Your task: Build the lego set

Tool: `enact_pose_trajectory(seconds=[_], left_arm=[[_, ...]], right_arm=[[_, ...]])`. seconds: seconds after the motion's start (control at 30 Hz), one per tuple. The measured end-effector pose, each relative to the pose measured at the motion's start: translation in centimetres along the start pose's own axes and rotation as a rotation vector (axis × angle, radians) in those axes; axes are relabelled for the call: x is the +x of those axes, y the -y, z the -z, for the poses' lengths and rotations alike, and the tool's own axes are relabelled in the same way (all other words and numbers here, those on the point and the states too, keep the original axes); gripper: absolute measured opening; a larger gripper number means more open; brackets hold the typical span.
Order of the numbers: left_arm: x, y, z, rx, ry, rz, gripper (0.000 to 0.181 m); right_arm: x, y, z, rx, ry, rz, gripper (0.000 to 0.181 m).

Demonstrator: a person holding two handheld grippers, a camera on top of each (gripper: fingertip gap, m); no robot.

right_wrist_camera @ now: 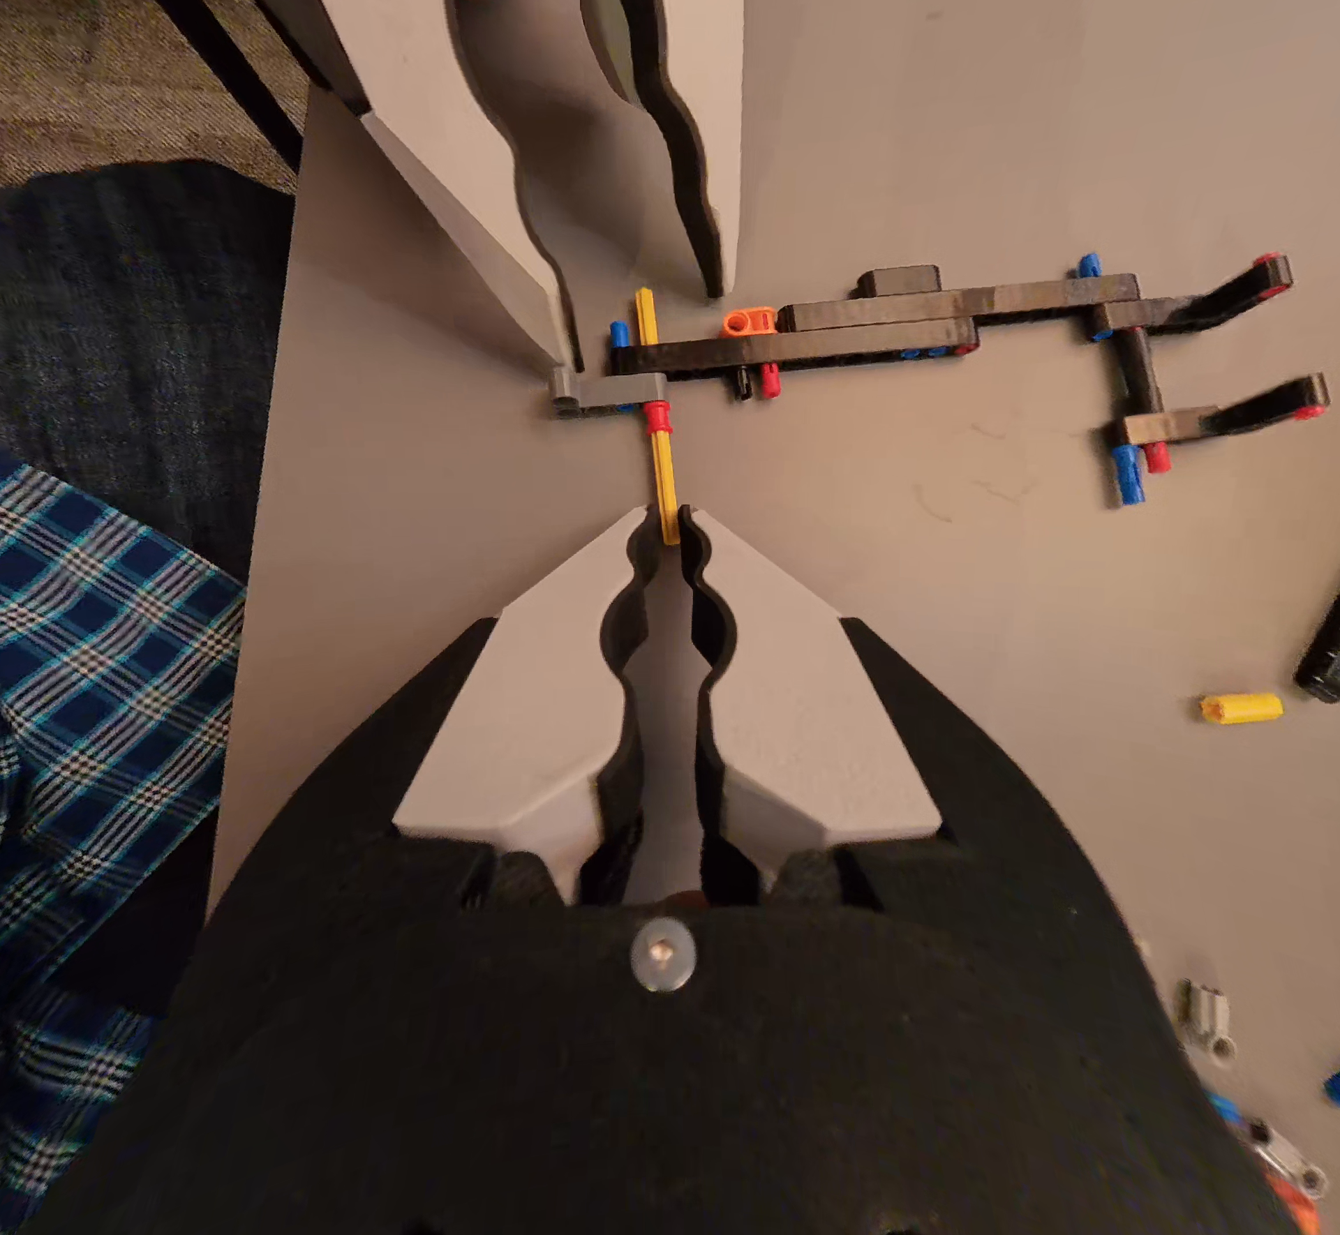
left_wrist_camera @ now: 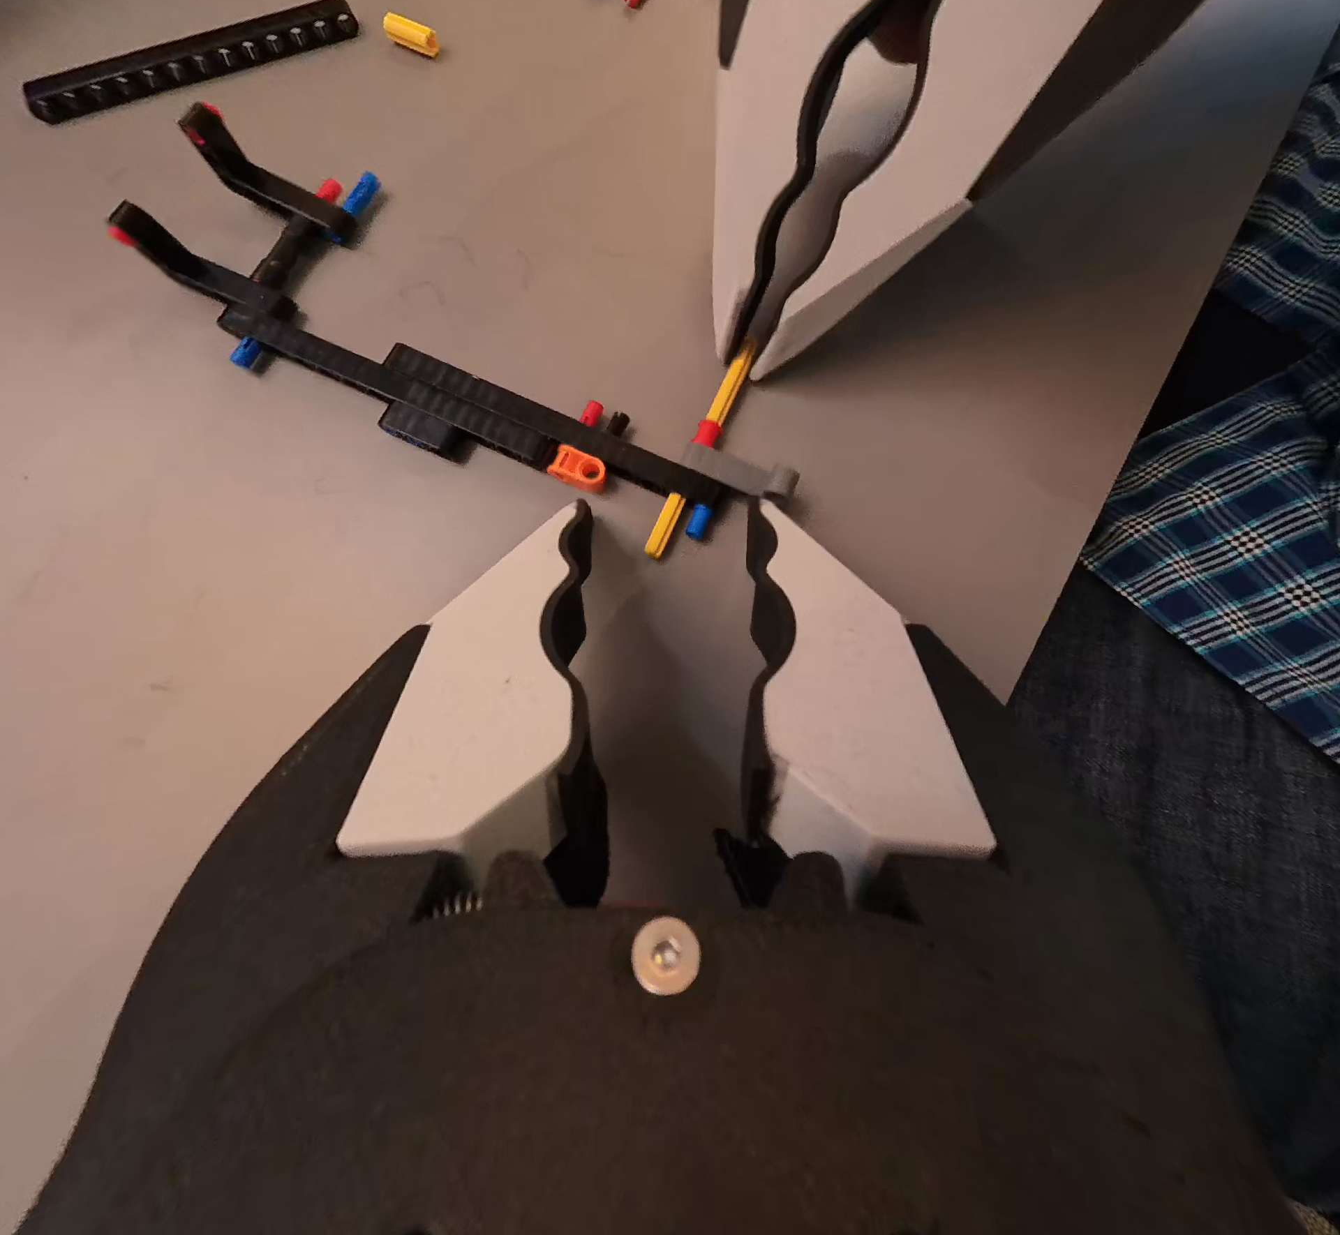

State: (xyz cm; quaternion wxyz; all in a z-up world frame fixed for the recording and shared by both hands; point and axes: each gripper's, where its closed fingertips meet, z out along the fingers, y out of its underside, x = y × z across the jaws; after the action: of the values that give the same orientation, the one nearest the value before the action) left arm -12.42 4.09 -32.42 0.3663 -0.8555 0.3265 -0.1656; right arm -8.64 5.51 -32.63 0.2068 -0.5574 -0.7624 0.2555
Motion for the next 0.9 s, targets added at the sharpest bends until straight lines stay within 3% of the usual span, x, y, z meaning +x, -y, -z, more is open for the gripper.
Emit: enact_pose_trajectory(seconds=[0.03,0.47,0.63,0.9], left_arm=[[-0.1,0.0,0.1,0.002,0.001,0.007,0.039],[-1.9,0.3,0.0,0.006,-0.019,0.037,0.033],[-3.4,0.3,0.1,0.002,-0.035,0.032,0.022],[-5.2,0.6,0.1,0.015,-0.012,0.036,0.025]], right_arm=[[-0.1,0.1,-0.1,0.002,-0.001,-0.01,0.003],[1.0,0.8,-0.7,0.001,-0.056,-0.093,0.003],[1.3,1.5,-1.2,0.0,-0.092,-0.111,0.003],[2.4,2.0,-1.5,0.014,-0.136,-0.155,0.003]])
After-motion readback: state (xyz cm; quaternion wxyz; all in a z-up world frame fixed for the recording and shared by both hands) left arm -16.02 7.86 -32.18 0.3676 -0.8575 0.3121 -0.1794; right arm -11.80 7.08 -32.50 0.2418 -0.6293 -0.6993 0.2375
